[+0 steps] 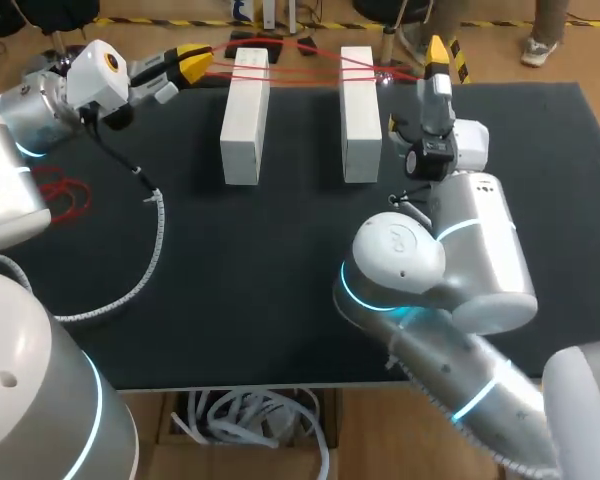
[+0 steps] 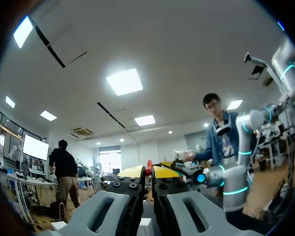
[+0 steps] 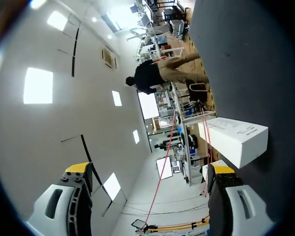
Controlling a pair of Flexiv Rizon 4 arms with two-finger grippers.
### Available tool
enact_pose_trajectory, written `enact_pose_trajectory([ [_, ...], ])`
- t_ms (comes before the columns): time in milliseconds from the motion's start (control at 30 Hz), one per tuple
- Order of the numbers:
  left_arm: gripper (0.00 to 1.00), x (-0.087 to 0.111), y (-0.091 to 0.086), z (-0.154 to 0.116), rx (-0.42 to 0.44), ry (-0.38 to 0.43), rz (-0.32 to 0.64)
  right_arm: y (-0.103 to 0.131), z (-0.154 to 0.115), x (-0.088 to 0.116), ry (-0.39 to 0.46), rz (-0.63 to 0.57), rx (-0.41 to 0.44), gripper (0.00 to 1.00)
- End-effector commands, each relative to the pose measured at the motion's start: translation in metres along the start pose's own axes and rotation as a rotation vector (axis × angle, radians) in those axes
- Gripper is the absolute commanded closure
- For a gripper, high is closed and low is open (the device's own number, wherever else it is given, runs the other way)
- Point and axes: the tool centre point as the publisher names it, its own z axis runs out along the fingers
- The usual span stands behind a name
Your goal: Grab the tape and strap the tape.
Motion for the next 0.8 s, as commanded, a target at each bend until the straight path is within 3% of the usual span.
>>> enact_pose_trajectory([
  [33, 1.0, 0.0, 0.001, 0.0, 0.002, -0.001, 0.001, -0.002, 0.006, 0.006, -0.022, -0.004, -0.006, 0.0],
  [567, 1.0, 0.0, 0.001, 0.0, 0.002, -0.001, 0.001, -0.015, 0.011, 0.009, -0.022, 0.025, 0.023, 0.0],
  [800, 1.0, 0.0, 0.001, 0.0, 0.002, -0.001, 0.001, -0.014, 0.015, 0.002, -0.034, 0.038, 0.022, 0.0],
])
